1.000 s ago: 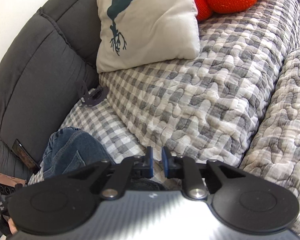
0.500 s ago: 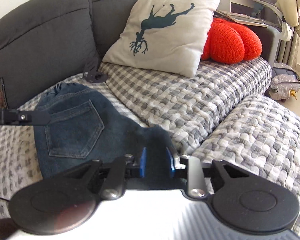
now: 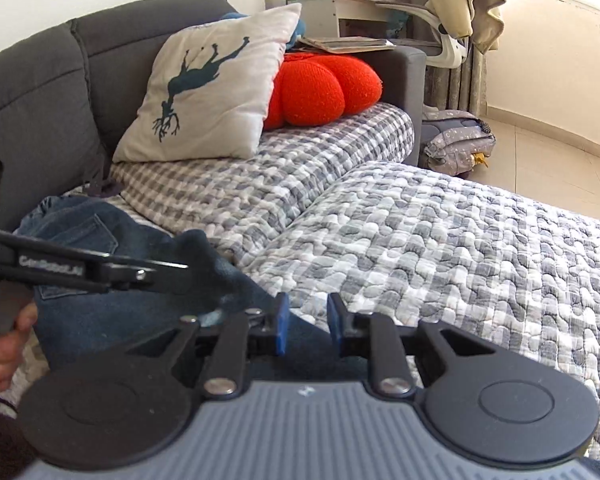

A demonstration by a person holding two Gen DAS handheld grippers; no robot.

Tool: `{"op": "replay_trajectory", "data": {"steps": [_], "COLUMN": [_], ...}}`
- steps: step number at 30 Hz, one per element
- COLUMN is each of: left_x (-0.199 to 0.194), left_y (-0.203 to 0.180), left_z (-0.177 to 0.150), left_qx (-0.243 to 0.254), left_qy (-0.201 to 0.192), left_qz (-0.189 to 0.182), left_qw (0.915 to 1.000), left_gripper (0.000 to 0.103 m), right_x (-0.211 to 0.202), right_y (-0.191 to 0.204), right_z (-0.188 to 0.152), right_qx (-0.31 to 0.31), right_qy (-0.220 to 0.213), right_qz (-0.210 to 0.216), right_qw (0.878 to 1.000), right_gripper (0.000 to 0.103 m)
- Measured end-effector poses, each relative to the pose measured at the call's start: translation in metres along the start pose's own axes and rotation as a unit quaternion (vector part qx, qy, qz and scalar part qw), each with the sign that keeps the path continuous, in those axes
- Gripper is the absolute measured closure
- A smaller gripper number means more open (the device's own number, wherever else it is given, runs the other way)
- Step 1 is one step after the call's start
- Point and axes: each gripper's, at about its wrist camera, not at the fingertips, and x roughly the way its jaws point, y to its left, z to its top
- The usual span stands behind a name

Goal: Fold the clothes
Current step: 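Move both grippers along the jeans to the leg hem at the sofa arm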

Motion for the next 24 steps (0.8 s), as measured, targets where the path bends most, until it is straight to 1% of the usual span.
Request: {"op": "replay_trajectory", "data": {"steps": [2,5,6,8,9,10,11,15,17,20,21,23,24], "left_x": [0.012,0.015,0.013,0.009,0.007,0.005,0.004,-0.001,-0.004,-0.010,-0.011,-0.014,-0.014], "left_y": [-0.003,0.002,0.006,0.013,0.015,0.017,0.017,0.019,0.019,0.017,0.014,0.003,-0.004], "left_z": [-0.003,-0.007,-0.007,-0.006,-0.007,-0.007,-0.008,-0.014,-0.015,-0.015,-0.014,-0.015,-0.017], "left_qx": [0.006,0.007,-0.001,-0.018,-0.021,-0.025,-0.024,-0.027,-0.031,-0.045,-0.048,-0.042,-0.035], "left_qy": [0.017,0.021,0.020,0.018,0.018,0.019,0.019,0.020,0.018,0.012,0.010,0.008,0.009], "left_qz": [0.018,0.032,0.037,0.044,0.047,0.050,0.055,0.068,0.073,0.079,0.080,0.064,0.059], "left_qw": [0.9997,0.9992,0.9991,0.9987,0.9985,0.9983,0.9980,0.9971,0.9967,0.9958,0.9956,0.9970,0.9976], "left_gripper": [0.055,0.055,0.055,0.055,0.055,0.055,0.055,0.055,0.055,0.055,0.055,0.054,0.054], "right_x": [-0.001,-0.014,-0.023,-0.037,-0.048,-0.056,-0.063,-0.088,-0.097,-0.111,-0.114,-0.118,-0.119], "right_y": [0.001,-0.022,-0.038,-0.062,-0.078,-0.089,-0.099,-0.131,-0.144,-0.164,-0.168,-0.171,-0.170], "right_z": [-0.010,-0.027,-0.032,-0.038,-0.043,-0.047,-0.052,-0.069,-0.074,-0.081,-0.082,-0.082,-0.082], "right_qx": [-0.010,-0.010,0.004,0.036,0.055,0.064,0.073,0.111,0.120,0.144,0.148,0.141,0.135], "right_qy": [0.012,0.026,0.031,0.038,0.042,0.044,0.045,0.044,0.046,0.051,0.053,0.058,0.058], "right_qz": [-0.012,-0.053,-0.065,-0.073,-0.086,-0.096,-0.105,-0.124,-0.142,-0.172,-0.189,-0.239,-0.255], "right_qw": [1.000,0.998,0.997,0.996,0.994,0.992,0.991,0.985,0.981,0.973,0.969,0.959,0.956], "right_gripper": [0.078,0.080,0.078,0.078,0.076,0.071,0.069,0.069,0.070,0.070,0.069,0.058,0.058]}}
